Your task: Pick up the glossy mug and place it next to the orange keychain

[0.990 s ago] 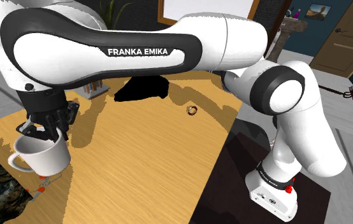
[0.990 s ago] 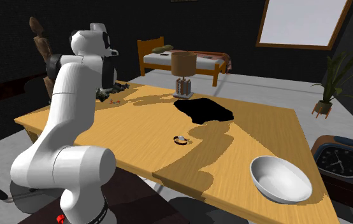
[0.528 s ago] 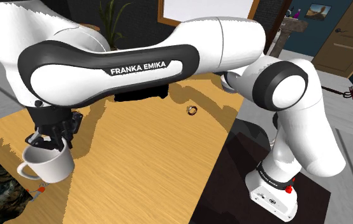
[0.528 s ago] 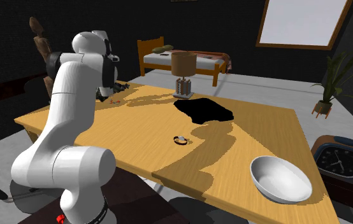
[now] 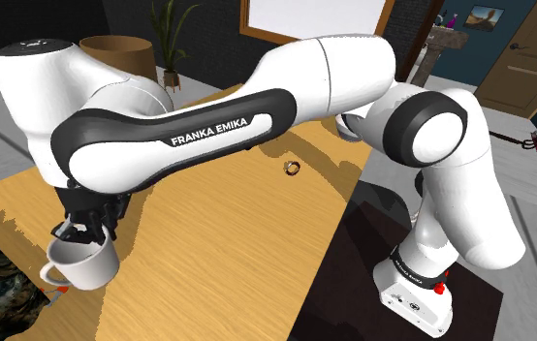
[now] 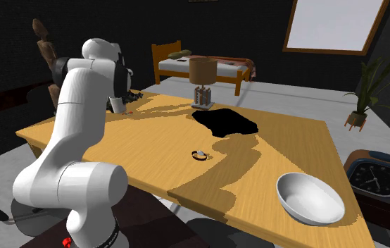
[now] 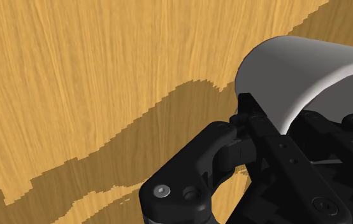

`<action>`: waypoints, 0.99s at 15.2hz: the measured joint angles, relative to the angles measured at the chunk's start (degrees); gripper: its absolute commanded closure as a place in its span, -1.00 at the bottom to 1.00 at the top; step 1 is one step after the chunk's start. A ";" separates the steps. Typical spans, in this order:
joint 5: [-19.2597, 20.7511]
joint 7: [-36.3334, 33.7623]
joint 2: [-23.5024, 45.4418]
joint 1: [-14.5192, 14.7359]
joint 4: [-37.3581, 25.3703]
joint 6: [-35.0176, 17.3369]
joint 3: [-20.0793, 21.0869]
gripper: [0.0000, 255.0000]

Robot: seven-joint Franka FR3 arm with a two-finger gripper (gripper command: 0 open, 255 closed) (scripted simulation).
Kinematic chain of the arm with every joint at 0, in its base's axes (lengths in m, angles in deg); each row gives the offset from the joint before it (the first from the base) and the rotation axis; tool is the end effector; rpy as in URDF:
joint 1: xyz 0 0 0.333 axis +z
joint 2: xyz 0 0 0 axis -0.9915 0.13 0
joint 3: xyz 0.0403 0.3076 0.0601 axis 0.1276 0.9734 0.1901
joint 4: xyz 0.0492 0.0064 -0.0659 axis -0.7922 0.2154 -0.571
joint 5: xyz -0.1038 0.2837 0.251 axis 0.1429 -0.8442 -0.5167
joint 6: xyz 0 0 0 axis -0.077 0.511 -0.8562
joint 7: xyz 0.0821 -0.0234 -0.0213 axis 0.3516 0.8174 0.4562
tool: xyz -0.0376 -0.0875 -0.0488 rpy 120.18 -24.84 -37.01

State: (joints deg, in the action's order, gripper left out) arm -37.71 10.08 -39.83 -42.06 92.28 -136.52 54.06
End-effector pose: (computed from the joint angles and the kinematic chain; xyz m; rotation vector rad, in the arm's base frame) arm 0.4527 0.5929 0.4117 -3.0199 -0.6358 -0.0486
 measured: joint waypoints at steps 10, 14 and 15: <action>0.57 -0.44 1.50 -0.33 4.90 -6.31 -0.37 1.00; 0.59 -0.41 1.60 -0.38 5.07 -6.59 -0.40 1.00; 0.59 -0.41 1.60 -0.38 5.08 -6.60 -0.40 1.00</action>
State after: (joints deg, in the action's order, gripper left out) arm -37.12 9.67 -38.23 -42.44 97.36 -143.12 53.66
